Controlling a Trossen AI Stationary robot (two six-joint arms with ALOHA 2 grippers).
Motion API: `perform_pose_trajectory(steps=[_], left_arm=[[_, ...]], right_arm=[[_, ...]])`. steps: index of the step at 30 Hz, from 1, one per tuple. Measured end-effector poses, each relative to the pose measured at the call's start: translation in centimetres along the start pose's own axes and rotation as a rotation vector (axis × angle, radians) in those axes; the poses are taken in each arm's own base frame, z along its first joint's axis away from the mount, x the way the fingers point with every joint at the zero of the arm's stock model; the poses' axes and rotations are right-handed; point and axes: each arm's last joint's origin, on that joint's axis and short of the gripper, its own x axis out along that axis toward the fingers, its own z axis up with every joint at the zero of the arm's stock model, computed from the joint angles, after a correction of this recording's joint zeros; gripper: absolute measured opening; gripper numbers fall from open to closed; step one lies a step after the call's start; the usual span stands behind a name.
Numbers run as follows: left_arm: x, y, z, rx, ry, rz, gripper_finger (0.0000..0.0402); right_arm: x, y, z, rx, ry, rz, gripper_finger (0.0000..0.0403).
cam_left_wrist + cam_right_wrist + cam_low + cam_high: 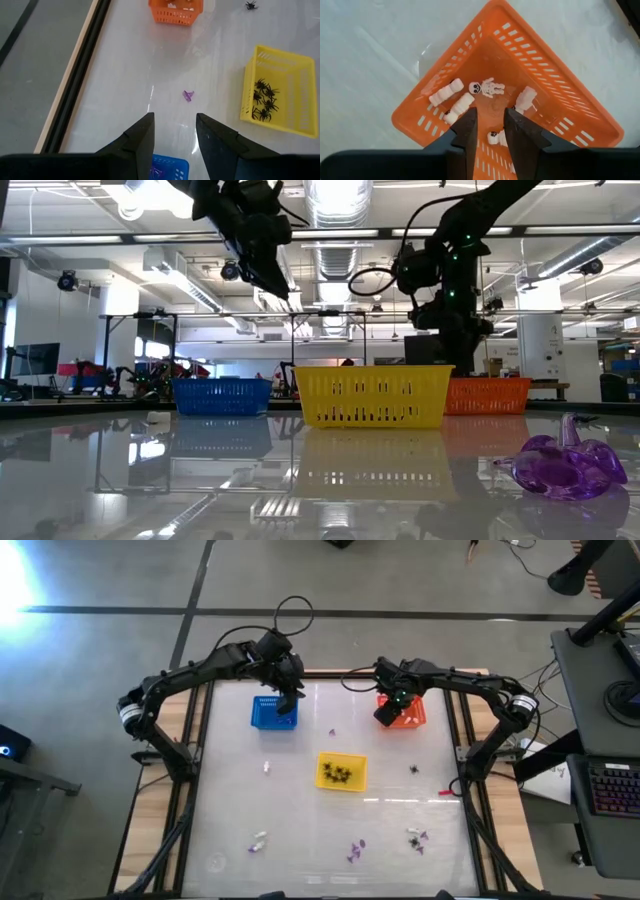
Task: Sort Halloween decoration
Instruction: Put the black spider toy into the yellow bin
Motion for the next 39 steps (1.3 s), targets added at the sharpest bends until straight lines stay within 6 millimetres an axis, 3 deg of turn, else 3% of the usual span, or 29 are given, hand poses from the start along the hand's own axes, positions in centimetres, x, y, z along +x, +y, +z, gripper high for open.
perform_pose_trajectory(steps=[19, 24, 30, 39], left_arm=[[0.0, 0.0, 0.0, -0.002, 0.0, 0.007, 0.0128], [0.0, 0.1, 0.0, 0.007, 0.015, 0.055, 0.0128], [-0.1, 0.7, -0.2, 0.007, 0.07, 0.232, 0.0128], [-2.8, 0.4, 1.8, 0.027, 0.047, 0.246, 0.0128]], right_arm=[[-0.1, 0.2, 0.7, 0.043, -0.071, 0.038, 0.0076], [-0.1, 0.2, 0.7, 0.093, -0.062, 0.054, 0.0077], [-0.1, 0.2, 0.7, -0.023, -0.066, 0.05, 0.0076], [-0.6, 0.3, -0.1, -0.028, -0.016, 0.046, 0.0076]])
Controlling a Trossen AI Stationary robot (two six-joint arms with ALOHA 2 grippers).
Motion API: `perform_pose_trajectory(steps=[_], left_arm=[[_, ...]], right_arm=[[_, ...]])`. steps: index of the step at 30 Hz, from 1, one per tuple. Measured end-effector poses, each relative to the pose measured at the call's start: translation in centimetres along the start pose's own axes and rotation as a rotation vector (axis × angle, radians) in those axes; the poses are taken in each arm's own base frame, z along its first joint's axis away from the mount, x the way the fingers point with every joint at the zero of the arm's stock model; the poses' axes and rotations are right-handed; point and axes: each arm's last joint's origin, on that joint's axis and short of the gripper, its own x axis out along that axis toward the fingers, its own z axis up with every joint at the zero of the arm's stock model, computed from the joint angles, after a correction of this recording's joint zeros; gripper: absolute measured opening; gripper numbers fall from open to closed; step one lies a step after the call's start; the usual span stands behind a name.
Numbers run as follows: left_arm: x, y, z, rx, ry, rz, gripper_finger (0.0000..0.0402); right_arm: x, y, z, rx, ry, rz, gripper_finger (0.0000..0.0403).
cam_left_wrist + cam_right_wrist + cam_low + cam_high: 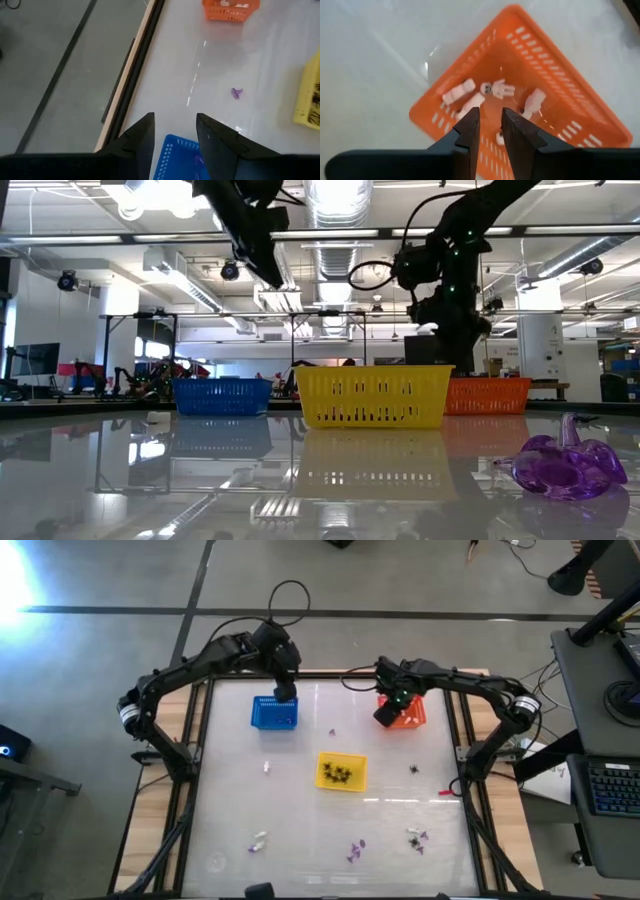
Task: Sort Halloween decoration
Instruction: Put the black spider toy into the yellow bin
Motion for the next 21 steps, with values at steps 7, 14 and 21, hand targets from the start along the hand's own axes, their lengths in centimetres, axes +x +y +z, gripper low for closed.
perform_pose_trajectory(steps=[7, 14, 21], left_arm=[[-2.2, -0.3, -0.2, 0.004, 0.108, -0.068, 0.0128], [-2.7, -1.6, -1.2, -0.026, 0.215, -0.232, 0.0128], [-3.3, -3.7, -1.8, 0.018, 0.317, -0.302, 0.0128]], right_arm=[[-2.8, 1.1, -1.5, -0.034, -0.044, 0.014, 0.0099], [-6.9, 2.0, -3.7, 0.037, -0.162, 0.054, 0.0125], [-9.1, 3.0, -6.0, 0.138, -0.192, 0.096, 0.0141]])
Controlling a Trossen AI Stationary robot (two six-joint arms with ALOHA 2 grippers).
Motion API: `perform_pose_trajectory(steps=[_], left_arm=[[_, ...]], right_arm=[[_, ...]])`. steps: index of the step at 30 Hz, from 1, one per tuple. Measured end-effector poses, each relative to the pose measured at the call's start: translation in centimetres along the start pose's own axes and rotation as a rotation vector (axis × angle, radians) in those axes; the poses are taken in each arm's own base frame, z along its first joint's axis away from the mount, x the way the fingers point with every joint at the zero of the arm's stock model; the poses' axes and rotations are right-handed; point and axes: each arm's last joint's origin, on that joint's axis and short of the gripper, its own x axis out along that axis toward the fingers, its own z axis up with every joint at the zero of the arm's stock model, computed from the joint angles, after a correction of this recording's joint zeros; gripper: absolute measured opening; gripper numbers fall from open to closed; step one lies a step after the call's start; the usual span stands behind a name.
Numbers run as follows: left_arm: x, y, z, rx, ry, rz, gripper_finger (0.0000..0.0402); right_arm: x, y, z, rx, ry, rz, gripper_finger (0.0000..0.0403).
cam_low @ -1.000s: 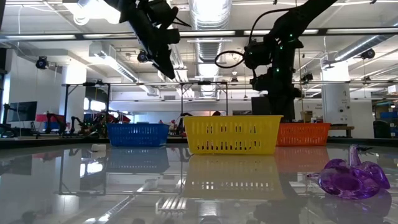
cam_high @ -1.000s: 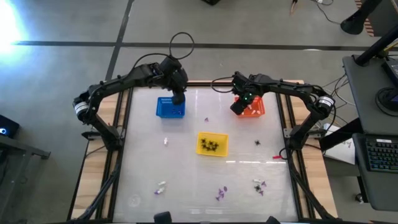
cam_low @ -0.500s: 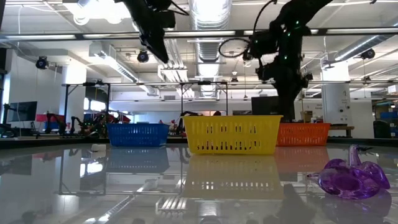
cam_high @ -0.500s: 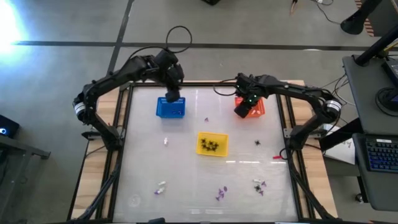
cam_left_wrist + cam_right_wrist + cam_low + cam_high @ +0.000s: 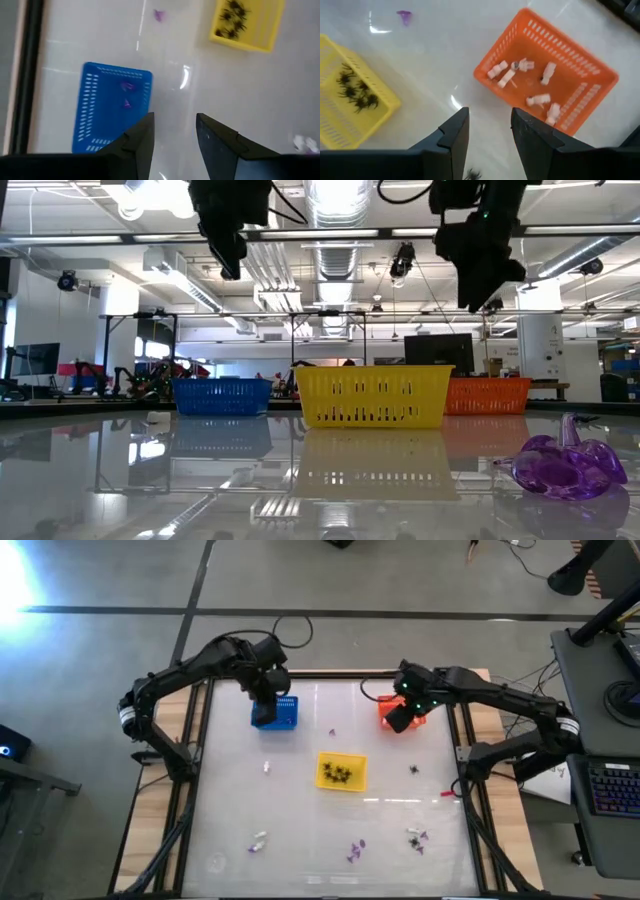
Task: Sort Halloween decoration
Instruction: Put the black spider toy into the yellow bin
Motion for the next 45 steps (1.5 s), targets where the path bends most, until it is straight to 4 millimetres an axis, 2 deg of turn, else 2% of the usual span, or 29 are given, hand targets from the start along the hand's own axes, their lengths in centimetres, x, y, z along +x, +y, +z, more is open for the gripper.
perform_pose_trajectory(steps=[9, 16, 22, 28, 37, 45], left_arm=[[-1.2, -3.9, -0.7, 0.073, 0.021, -0.045, 0.0128], [-3.3, -7.2, -1.8, 0.128, -0.039, -0.069, 0.0128], [-5.4, -9.2, -3.2, 0.158, -0.108, -0.082, 0.0128], [-6.8, -9.9, -4.2, 0.159, -0.156, -0.09, 0.0128], [-8.2, -10.0, -5.4, 0.192, -0.206, -0.082, 0.0128], [-8.9, -10.0, -6.0, 0.192, -0.229, -0.08, 0.0128]], right_arm=[[-0.2, 1.6, -2.2, 0.078, 0.1, -0.023, 0.0144], [1.6, 3.0, -5.5, 0.151, 0.228, -0.089, 0.0144], [2.8, 4.6, -8.4, 0.202, 0.282, -0.127, 0.0144], [2.6, 6.8, -11.3, 0.268, 0.29, -0.136, 0.0144], [1.6, 10.6, -16.0, 0.388, 0.305, -0.034, 0.0144], [3.1, 14.8, -20.1, 0.368, 0.337, 0.014, 0.0144]])
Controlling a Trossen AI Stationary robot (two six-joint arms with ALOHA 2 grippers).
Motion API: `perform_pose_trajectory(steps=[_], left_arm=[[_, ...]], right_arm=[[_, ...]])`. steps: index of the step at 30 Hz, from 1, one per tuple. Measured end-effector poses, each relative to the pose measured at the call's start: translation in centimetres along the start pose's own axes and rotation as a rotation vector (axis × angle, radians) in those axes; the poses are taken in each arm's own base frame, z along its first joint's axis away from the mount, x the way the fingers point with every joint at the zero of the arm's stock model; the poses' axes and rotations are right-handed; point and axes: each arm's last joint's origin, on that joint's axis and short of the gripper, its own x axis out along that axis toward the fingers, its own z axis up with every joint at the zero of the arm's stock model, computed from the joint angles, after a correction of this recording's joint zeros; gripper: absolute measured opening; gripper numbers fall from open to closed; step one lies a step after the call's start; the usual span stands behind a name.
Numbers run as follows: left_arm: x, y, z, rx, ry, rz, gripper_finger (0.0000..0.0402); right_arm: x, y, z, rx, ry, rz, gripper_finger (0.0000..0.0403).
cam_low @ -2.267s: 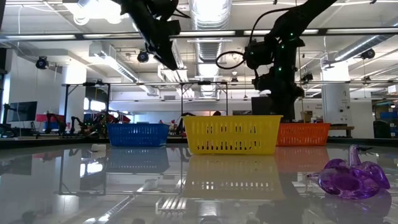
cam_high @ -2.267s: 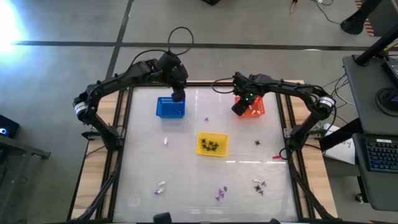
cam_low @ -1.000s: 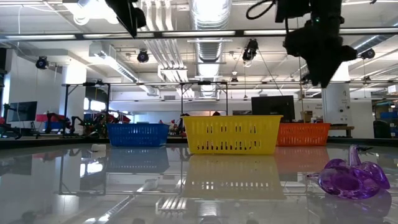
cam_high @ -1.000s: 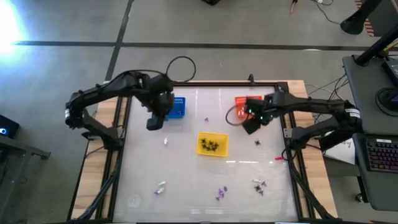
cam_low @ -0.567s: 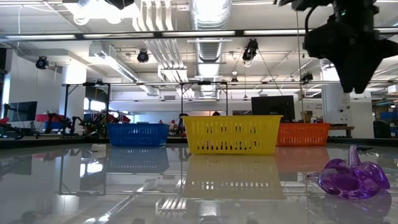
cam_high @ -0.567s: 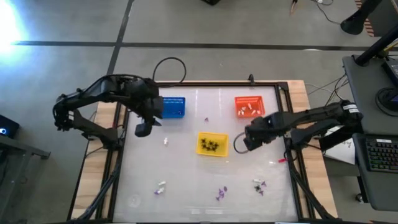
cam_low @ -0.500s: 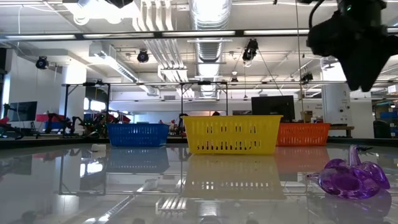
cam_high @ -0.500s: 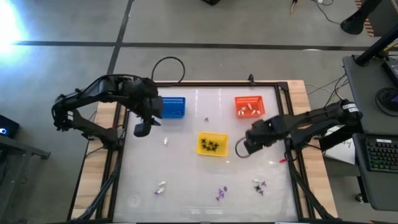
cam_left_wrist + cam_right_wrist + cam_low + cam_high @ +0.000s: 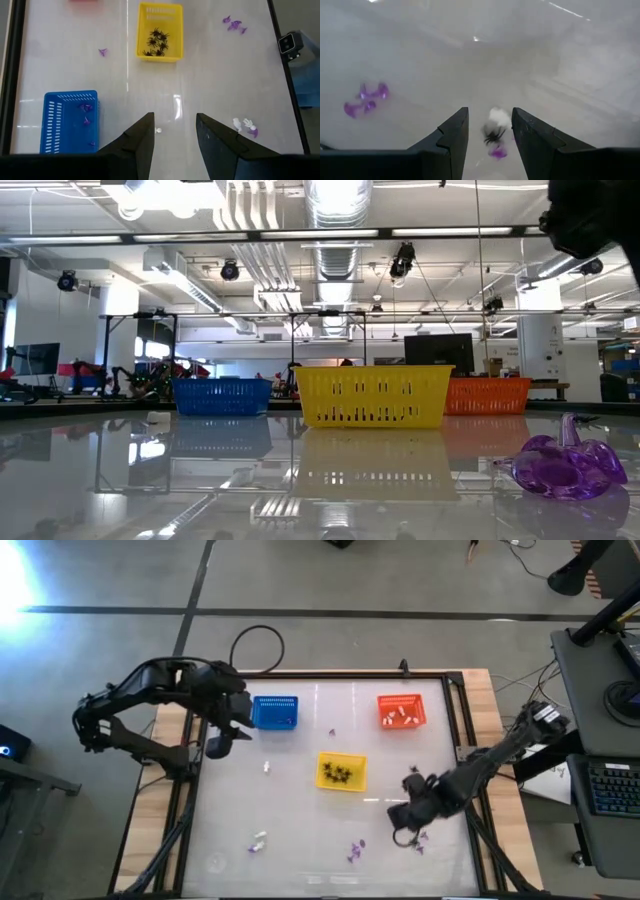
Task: Sort Halloween decoration
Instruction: Put the black spider toy into the yellow bin
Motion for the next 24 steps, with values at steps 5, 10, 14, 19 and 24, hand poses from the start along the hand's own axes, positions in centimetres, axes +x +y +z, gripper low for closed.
perform_pose_trajectory(steps=[5, 10, 14, 19, 24], left_arm=[[0.0, 0.0, 0.0, -0.009, -0.001, 0.0, 0.0128], [0.1, 0.0, 0.0, -0.01, 0.002, 0.0, 0.0128], [0.1, 0.0, 0.0, -0.01, 0.002, 0.0, 0.0128], [0.1, 0.0, 0.0, -0.01, 0.002, -0.001, 0.0128], [0.1, 0.0, 0.0, -0.01, 0.002, -0.003, 0.0128]], right_arm=[[1.9, 1.4, -2.2, -0.049, -0.003, -0.067, 0.0144], [3.4, 2.8, -3.6, -0.078, 0.005, -0.113, 0.0144], [4.8, 3.6, -4.6, -0.091, 0.04, -0.166, 0.0144], [6.0, 3.7, -5.6, -0.055, 0.06, -0.213, 0.0144], [6.3, 3.2, -6.4, -0.019, 0.05, -0.232, 0.0144]])
